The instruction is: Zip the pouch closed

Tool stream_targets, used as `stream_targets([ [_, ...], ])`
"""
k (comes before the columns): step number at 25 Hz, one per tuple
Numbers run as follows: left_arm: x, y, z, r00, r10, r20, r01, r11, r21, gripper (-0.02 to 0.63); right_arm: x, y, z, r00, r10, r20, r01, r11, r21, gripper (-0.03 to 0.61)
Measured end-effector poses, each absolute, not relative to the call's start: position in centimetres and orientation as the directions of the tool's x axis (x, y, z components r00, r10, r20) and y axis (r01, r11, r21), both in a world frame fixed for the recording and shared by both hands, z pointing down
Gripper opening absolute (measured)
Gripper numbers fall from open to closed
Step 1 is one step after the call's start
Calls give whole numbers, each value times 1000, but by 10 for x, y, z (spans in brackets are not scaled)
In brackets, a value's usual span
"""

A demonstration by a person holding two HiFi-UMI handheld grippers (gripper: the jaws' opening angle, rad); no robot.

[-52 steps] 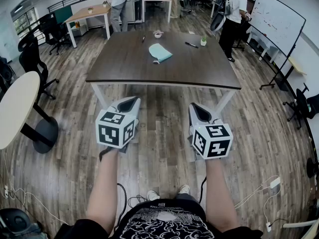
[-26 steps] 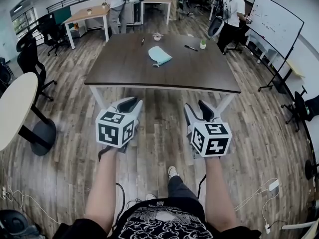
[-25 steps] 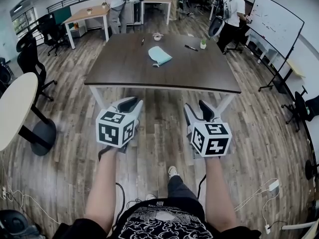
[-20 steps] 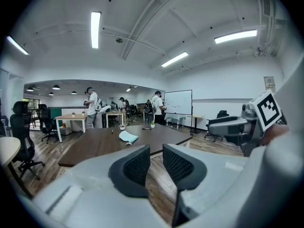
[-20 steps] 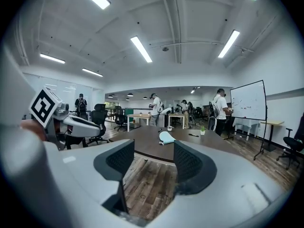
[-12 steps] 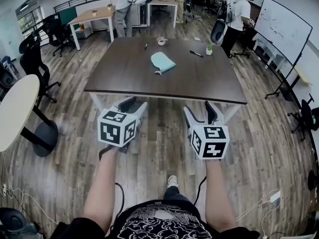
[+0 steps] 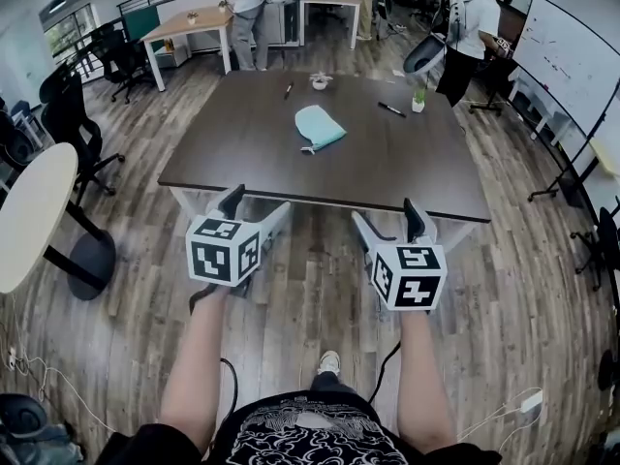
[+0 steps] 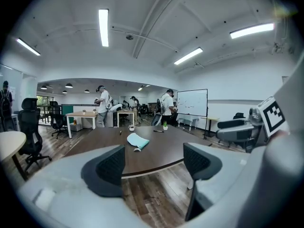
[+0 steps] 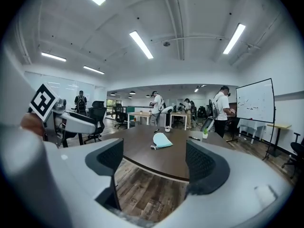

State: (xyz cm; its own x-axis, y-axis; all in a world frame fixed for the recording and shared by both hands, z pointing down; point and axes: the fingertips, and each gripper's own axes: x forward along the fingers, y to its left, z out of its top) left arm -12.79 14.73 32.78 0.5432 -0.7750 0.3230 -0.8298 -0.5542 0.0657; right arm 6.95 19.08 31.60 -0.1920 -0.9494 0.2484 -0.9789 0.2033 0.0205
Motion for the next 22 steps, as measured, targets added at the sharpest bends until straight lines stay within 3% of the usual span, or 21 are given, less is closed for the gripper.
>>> stream_targets([
  [4, -121, 134, 327, 541, -780, 316, -833, -549, 71, 417, 77, 171, 321, -220, -940, 260, -974, 229, 1, 411],
  [22, -71, 84, 325, 467, -825, 319, -880, -467, 79, 417, 130, 107, 332, -338, -907, 251, -941, 329, -75, 419],
])
